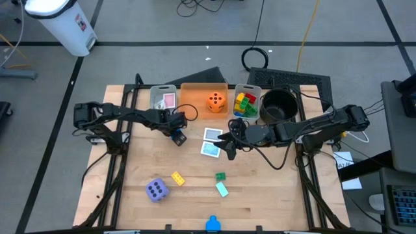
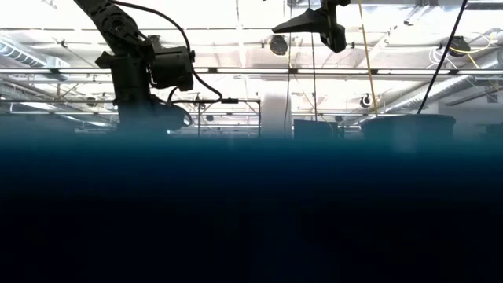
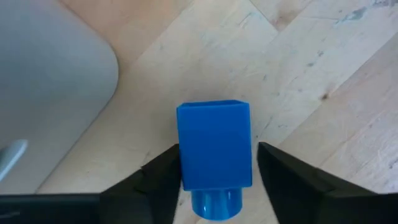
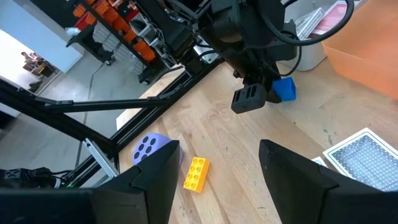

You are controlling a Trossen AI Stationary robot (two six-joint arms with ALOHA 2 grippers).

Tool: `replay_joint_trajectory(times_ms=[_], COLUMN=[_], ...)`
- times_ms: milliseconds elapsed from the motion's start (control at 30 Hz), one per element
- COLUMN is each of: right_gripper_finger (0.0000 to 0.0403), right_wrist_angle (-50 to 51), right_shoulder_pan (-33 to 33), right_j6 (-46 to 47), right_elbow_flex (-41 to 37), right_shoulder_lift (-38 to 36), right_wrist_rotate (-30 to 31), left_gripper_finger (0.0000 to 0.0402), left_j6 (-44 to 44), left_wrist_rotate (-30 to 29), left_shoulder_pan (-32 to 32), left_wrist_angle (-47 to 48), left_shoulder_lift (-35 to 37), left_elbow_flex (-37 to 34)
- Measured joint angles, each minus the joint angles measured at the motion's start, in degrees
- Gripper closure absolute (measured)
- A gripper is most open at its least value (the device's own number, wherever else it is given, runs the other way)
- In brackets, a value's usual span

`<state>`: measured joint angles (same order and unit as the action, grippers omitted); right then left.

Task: Pick & Place Toys
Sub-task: Put the blue game piece into the right gray bin

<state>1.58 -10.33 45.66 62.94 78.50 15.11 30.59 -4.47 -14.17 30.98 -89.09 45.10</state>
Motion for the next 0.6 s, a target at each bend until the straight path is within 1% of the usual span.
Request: replay_joint_trajectory(times_ms=[167,300,433,600], right_gripper_finger=[0.0193,0.0193,0.0193,0.0193], right_wrist_angle=[0.0,0.0,0.0,0.0], right_shoulder_pan=[0.0,0.0,0.0,0.0], right_j6=[0.0,0.0,-0.1,-1.5], right_elbow_flex=[0.0,0.0,0.0,0.0], right_shoulder_lift=[0.0,0.0,0.0,0.0], right_wrist_rotate=[0.0,0.0,0.0,0.0], left_gripper_finger=[0.0263,0.0264,0.0264,0.0247], left_j6=[0.0,0.0,-0.6,-5.3], left_wrist_rotate=[0.0,1.1,3.6,11.6], left_shoulder_pan=[0.0,0.0,0.0,0.1], left_wrist_angle=[0.1,1.5,4.9,12.3], left_shoulder_lift=[0.1,0.1,0.1,0.1], left_elbow_flex=[0.0,0.7,4.0,11.6])
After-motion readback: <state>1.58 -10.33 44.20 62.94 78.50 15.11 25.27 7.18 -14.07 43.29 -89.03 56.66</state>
